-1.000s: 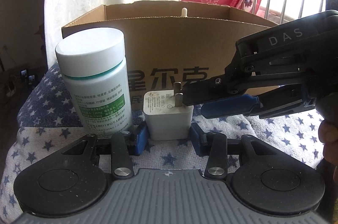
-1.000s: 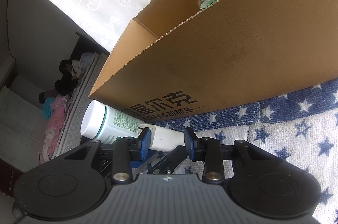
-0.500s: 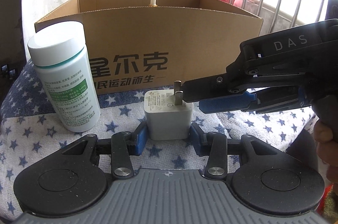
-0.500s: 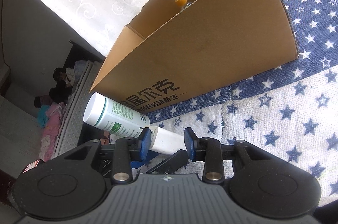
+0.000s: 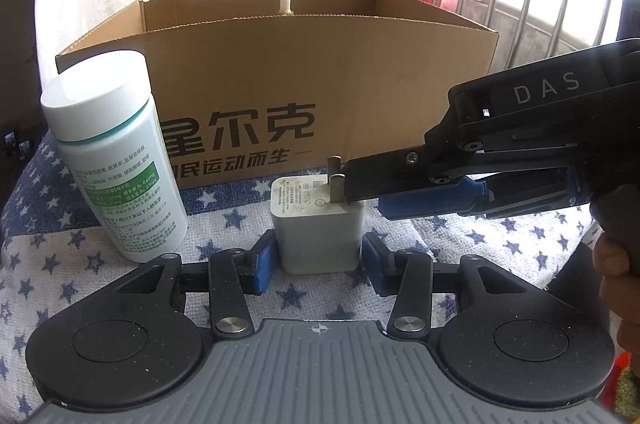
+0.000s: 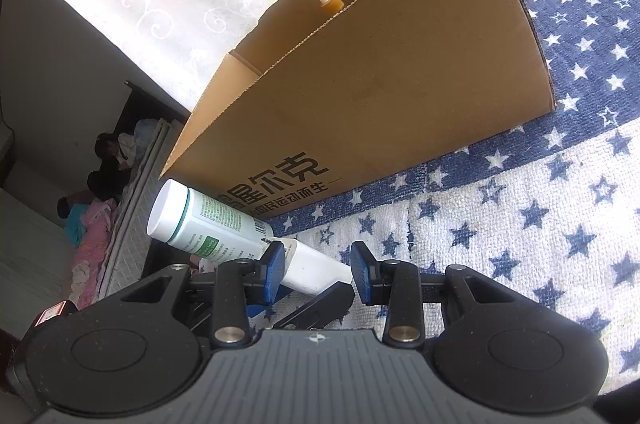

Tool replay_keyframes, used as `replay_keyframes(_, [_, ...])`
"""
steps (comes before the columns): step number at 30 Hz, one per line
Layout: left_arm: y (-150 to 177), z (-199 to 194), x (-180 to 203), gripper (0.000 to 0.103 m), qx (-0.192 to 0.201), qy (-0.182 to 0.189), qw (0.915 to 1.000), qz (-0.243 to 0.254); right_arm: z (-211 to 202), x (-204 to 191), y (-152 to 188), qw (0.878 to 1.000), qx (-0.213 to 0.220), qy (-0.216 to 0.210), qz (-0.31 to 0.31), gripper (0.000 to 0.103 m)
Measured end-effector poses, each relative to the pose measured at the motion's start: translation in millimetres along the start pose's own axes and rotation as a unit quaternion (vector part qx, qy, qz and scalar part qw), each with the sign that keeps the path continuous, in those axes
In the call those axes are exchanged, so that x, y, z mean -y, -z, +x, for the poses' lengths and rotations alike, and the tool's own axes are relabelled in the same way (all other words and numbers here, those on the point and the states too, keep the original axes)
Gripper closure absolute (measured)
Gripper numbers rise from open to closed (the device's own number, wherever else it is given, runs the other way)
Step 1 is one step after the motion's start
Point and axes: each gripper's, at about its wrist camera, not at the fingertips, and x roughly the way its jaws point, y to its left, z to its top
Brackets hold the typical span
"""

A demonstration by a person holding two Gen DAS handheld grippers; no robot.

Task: Organize rigid objects
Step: 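Lower the right gripper onto the white charger plug and close it, then carry the charger plug into the box and open the right gripper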

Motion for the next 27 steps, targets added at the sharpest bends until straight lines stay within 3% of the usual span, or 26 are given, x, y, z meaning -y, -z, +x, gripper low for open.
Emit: replay_keyframes(27, [-6.4, 11.3, -0.7, 0.060, -0.011, -0.003, 0.9999, -0.007, 1.0, -0.1, 1.7, 1.000, 0.000, -0.005, 0.003, 0.063])
